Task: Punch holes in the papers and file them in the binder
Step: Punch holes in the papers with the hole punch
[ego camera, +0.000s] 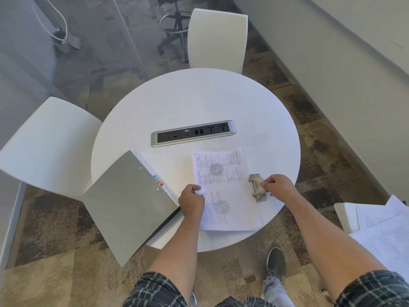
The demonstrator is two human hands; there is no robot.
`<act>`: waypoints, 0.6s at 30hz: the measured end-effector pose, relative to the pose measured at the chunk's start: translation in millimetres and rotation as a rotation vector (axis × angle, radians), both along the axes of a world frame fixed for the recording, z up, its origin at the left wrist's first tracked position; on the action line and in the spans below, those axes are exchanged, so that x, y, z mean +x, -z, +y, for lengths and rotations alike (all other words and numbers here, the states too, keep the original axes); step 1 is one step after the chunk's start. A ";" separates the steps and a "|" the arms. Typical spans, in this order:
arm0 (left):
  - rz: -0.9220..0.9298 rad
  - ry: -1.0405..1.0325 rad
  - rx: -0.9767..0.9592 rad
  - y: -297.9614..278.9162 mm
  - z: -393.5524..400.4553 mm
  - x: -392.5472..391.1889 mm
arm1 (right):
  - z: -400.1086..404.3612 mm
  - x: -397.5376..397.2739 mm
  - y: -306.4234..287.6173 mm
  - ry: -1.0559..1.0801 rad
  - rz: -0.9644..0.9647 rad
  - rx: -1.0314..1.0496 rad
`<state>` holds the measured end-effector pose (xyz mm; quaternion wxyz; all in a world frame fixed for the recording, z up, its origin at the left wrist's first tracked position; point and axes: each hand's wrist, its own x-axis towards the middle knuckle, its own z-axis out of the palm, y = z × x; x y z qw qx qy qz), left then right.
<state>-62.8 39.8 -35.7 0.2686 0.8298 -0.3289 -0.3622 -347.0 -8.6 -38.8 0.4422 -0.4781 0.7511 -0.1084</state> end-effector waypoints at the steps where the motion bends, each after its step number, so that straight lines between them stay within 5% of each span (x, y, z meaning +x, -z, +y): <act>1: -0.015 0.007 -0.001 0.1 0.7 0.3 | 0.3 -0.3 0.3 0.015 -0.013 0.002; 18: 0.003 -0.088 -0.074 -5.0 5.9 2.4 | -4.6 7.3 0.7 0.090 -0.080 0.008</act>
